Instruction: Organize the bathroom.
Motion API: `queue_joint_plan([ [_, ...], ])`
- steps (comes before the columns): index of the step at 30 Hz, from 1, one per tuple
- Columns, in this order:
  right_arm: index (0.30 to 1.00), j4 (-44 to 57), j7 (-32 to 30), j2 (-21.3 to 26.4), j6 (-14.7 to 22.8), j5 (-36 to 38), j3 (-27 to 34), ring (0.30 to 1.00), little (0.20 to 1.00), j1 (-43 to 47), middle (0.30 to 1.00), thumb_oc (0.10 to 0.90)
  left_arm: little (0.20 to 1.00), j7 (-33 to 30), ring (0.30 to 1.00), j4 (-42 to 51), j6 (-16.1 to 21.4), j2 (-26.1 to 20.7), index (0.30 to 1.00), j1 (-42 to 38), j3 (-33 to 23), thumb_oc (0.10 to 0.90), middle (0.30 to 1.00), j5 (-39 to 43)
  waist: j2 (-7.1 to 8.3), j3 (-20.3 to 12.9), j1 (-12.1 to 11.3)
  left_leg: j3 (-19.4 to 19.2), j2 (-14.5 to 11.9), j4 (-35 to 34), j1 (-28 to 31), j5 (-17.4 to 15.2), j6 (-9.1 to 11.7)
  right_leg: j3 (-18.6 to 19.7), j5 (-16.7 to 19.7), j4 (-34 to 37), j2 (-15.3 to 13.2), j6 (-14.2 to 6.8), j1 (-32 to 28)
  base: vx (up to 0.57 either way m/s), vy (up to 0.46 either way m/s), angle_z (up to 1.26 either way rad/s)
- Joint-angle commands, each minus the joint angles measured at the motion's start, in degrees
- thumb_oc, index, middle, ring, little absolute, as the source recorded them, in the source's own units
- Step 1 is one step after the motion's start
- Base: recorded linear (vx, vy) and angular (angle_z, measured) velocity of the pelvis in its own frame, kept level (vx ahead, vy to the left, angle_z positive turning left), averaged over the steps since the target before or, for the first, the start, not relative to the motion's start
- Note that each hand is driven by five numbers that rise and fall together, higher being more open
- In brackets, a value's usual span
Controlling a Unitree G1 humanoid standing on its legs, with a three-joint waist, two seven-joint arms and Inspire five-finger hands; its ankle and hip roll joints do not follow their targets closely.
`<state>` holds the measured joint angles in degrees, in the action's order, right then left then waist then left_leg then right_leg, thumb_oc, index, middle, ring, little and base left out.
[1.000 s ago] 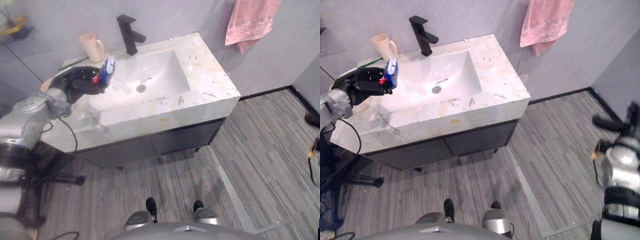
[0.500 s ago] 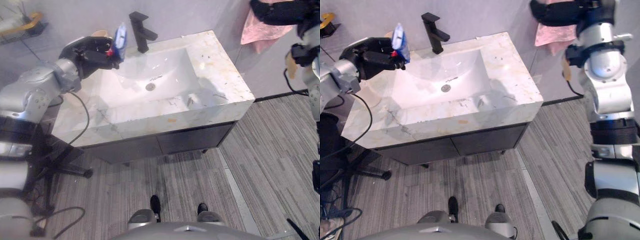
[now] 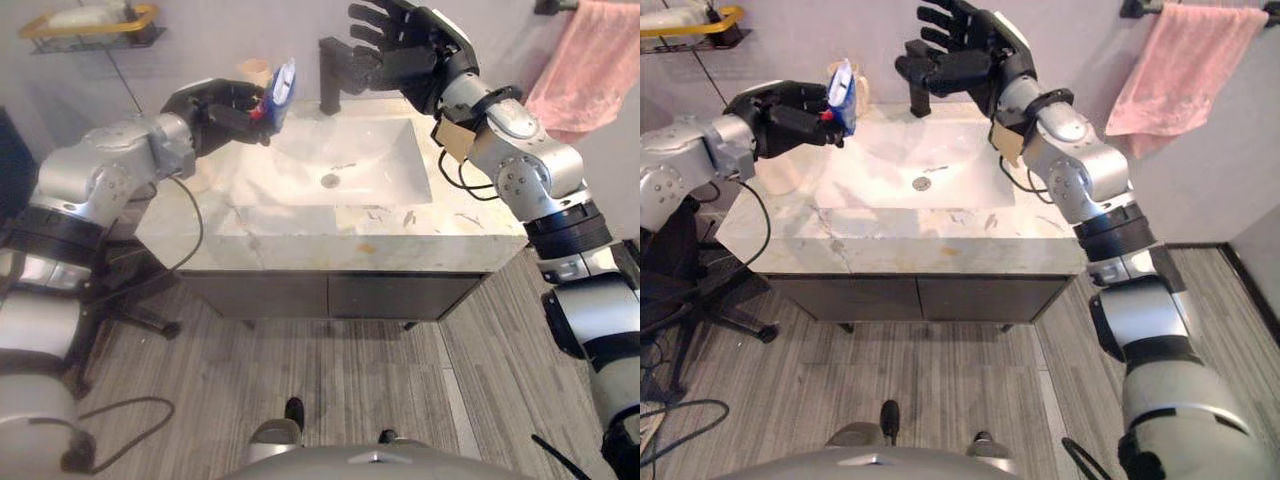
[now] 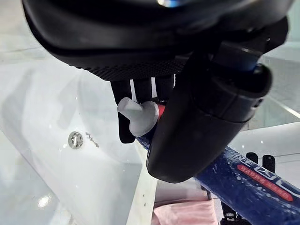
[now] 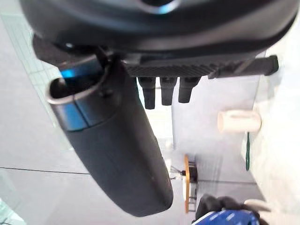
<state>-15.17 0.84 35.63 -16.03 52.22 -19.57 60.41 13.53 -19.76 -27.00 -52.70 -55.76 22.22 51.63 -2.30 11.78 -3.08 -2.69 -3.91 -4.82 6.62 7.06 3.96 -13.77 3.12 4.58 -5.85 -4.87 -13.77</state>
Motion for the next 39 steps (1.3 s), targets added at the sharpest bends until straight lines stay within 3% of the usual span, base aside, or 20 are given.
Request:
queue_joint_plan([
  [1,0.900,1.94,-1.44,0.89,2.94,3.85,1.70,0.900,0.900,5.12,0.900,0.800,0.300,-0.93,0.300,-2.80,4.54,1.84,0.300,-8.20,-4.46,0.400,0.300,2.82,-1.47,-10.52,-0.15,-1.59,-4.15,-0.18,1.83,-3.76,3.77,-1.54,-6.11,0.10,-0.25,-1.01,0.72,0.04,-0.006,0.04],
  [11,0.900,2.66,-1.06,-2.96,0.45,6.18,-0.13,0.900,0.900,4.33,0.900,0.800,0.300,-2.54,0.300,-3.42,4.43,3.82,0.300,-8.61,-3.71,0.400,0.300,3.19,-1.39,-11.75,-0.03,-1.47,-4.16,-0.18,2.24,-4.03,3.53,-1.27,-6.19,0.35,-0.06,-1.07,0.56,0.03,-0.006,0.00],
  [23,0.900,5.83,3.53,-5.30,-4.37,6.10,-1.33,0.900,0.900,-0.99,0.900,0.800,0.300,-3.40,0.300,-1.97,4.83,4.43,0.300,-5.63,-5.59,0.400,0.300,2.83,-1.63,-11.80,0.66,-1.67,-4.72,-0.18,3.11,-4.06,3.38,-0.83,-6.23,0.36,0.02,-1.00,0.29,0.01,-0.006,-0.01],
  [39,0.900,13.45,11.75,-0.81,-9.32,-0.25,-1.03,0.900,0.900,-6.99,0.900,0.800,0.300,-3.00,0.300,2.30,4.35,1.39,0.300,2.26,-11.08,0.400,0.300,0.81,-1.44,-11.89,1.99,-3.09,-5.63,-0.18,3.89,-3.89,3.38,-0.03,-6.08,0.42,0.26,-1.06,0.56,0.01,-0.007,-0.04],
])
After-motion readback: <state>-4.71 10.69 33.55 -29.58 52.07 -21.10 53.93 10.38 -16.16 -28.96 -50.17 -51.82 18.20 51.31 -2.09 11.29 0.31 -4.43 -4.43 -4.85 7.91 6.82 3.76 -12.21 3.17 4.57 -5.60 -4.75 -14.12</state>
